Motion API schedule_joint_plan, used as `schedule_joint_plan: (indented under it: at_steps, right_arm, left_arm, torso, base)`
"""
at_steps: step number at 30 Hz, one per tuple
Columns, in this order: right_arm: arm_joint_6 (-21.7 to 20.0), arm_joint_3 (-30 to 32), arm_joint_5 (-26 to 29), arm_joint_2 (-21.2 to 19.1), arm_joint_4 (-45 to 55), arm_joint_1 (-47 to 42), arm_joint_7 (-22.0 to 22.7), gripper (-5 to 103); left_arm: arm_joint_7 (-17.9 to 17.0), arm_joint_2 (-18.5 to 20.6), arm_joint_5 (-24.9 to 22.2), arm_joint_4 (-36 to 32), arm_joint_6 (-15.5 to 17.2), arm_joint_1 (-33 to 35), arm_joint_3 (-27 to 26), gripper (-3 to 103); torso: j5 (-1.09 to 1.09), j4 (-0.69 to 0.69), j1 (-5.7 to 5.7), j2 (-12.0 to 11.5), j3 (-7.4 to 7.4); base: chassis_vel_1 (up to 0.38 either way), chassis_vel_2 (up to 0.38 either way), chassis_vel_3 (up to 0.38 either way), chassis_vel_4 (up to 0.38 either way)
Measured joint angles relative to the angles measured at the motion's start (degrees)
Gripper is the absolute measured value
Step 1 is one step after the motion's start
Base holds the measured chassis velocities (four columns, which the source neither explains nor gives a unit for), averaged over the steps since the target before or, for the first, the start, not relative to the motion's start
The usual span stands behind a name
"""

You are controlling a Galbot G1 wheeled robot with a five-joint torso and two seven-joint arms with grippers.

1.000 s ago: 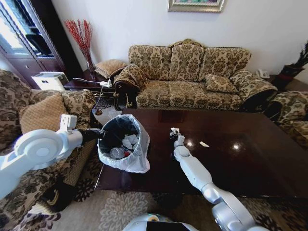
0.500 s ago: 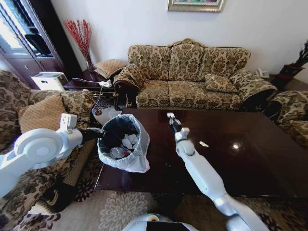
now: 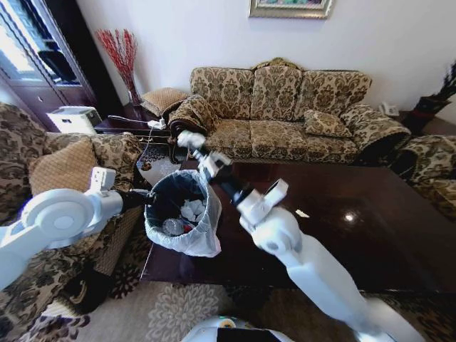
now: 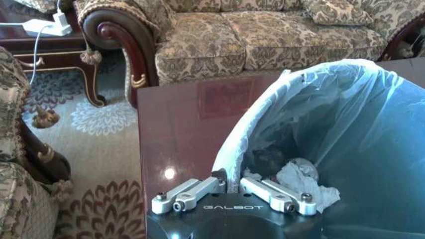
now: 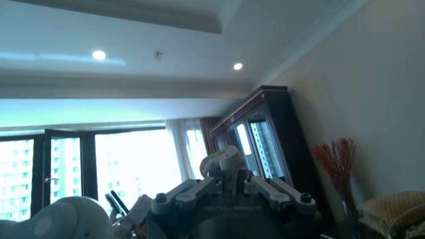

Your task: Move to the front of the table and place the trash on the table into the trash bin.

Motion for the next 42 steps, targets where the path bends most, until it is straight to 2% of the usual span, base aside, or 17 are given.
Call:
schedule_joint_plan:
  at_steps: [4, 8, 11, 14, 16, 17, 20, 23, 25, 26, 27, 29, 31, 32, 34, 36, 42]
  right_arm:
    - [-1.2, -2.2, -4.1, -1.0, -0.7, -1.3, -0.6, 5]
    - [-3.5, -3.9, -7.7, -0.9, -1.2, -1.6, 0.9, 15]
    - [-4.3, -5.0, -8.3, -0.8, -1.0, -1.5, 1.3, 31]
    - [-4.3, -5.1, -8.3, -0.8, -1.1, -1.4, 1.3, 42]
    - [-4.3, -5.1, -8.2, -0.8, -1.1, -1.4, 1.3, 42]
    - [-4.4, -5.0, -7.8, -0.8, -1.1, -1.4, 1.4, 53]
    - [-4.4, -4.7, -7.5, -0.8, -1.1, -1.5, 1.4, 58]
    - [-3.2, -2.9, -6.9, -0.4, -0.9, -2.1, 2.0, 74]
    - [-2.6, 0.8, -6.6, 0.3, 0.3, -4.2, 5.3, 86]
    - [-2.6, 0.8, -6.6, 0.3, 0.3, -4.2, 5.3, 86]
    - [-2.5, 3.2, -6.8, 0.3, 0.7, -5.9, 7.6, 86]
    - [-2.5, 9.5, -8.7, 0.1, 0.0, -10.4, 12.1, 95]
    - [-2.4, 12.1, -9.7, -0.2, -0.8, -12.2, 13.1, 98]
    - [0.0, 20.3, -12.7, -1.1, -5.1, -17.8, 14.6, 100]
    - [0.6, 21.6, -13.2, -1.2, -5.8, -18.6, 14.7, 100]
    - [4.7, 29.8, -16.0, -1.1, -11.2, -24.0, 15.3, 100]
    - [8.2, 35.4, -16.0, -0.4, -19.0, -27.8, 15.2, 100]
  left_arm:
    - [0.0, -0.4, 0.0, 0.0, 0.0, 0.0, 0.0, 0]
    - [0.0, -0.8, 0.0, -0.3, 0.0, 0.0, 0.0, 0]
    - [0.0, -0.8, 0.0, -0.2, 0.0, 0.0, -0.1, 0]
    - [0.0, -0.8, 0.0, -0.2, 0.0, 0.0, -0.1, 0]
    - [0.0, -0.8, 0.0, -0.2, 0.0, 0.0, -0.1, 0]
    - [0.0, -0.9, 0.0, -0.1, 0.0, 0.0, -0.1, 0]
    - [0.0, -1.1, 0.0, -0.1, 0.0, 0.0, 0.0, 0]
    - [0.0, -1.2, 0.0, 0.0, 0.1, 0.1, -0.1, 0]
    - [0.1, -1.4, 0.1, 0.2, 0.2, 0.1, -0.3, 0]
    - [0.1, -1.4, 0.1, 0.2, 0.2, 0.1, -0.3, 0]
    - [0.0, -1.6, 0.1, 0.2, 0.3, 0.1, -0.4, 0]
    - [0.0, -1.9, 0.1, 0.3, 0.3, 0.1, -0.4, 0]
    - [0.0, -2.0, 0.2, 0.3, 0.3, 0.1, -0.5, 0]
    - [0.0, -2.4, 0.3, 0.4, 0.3, 0.1, -0.5, 0]
    - [0.0, -2.5, 0.4, 0.4, 0.3, 0.1, -0.4, 0]
    - [-0.1, -3.2, 0.8, 0.0, 0.3, 0.2, -0.1, 0]
    - [-0.1, -3.8, 1.0, -0.5, 0.3, 0.4, -0.1, 0]
  torso:
    - [-0.03, 0.01, -0.01, 0.0, 0.0]
    - [-0.02, 0.01, 0.01, 0.0, 0.01]
    - [-0.02, 0.01, 0.01, 0.0, 0.01]
    - [-0.02, 0.02, 0.0, 0.0, 0.0]
    - [-0.02, 0.02, 0.0, 0.0, 0.01]
    - [-0.02, 0.01, 0.0, 0.0, 0.01]
    - [-0.02, 0.01, 0.01, 0.0, 0.01]
    - [-0.02, 0.02, 0.0, 0.0, 0.01]
    - [-0.02, 0.03, 0.01, 0.0, 0.01]
    - [-0.02, 0.03, 0.01, 0.0, 0.01]
    - [-0.02, 0.03, 0.01, 0.0, 0.0]
    - [0.0, 0.01, 0.0, 0.0, 0.0]
    - [0.0, 0.01, 0.0, 0.0, 0.0]
    - [0.01, 0.0, 0.0, 0.0, 0.0]
    - [0.02, 0.0, 0.0, 0.0, 0.0]
    - [0.0, 0.0, 0.01, 0.0, 0.01]
    - [-0.02, 0.0, 0.0, 0.0, 0.0]
  base:
    - [0.0, 0.0, 0.0, 0.0]
    - [0.0, 0.0, 0.0, 0.0]
    - [0.0, 0.0, 0.0, 0.0]
    - [0.0, 0.0, 0.0, 0.0]
    - [0.0, 0.0, 0.0, 0.0]
    - [0.0, 0.0, 0.0, 0.0]
    - [0.0, 0.0, 0.0, 0.0]
    - [0.0, 0.0, 0.0, 0.0]
    - [0.0, 0.0, 0.0, 0.0]
    - [0.0, 0.0, 0.0, 0.0]
    - [0.0, 0.0, 0.0, 0.0]
    - [0.0, 0.0, 0.0, 0.0]
    - [0.0, 0.0, 0.0, 0.0]
    - [0.0, 0.0, 0.0, 0.0]
    - [0.0, 0.0, 0.0, 0.0]
    - [0.0, 0.0, 0.0, 0.0]
    - [0.0, 0.0, 0.0, 0.0]
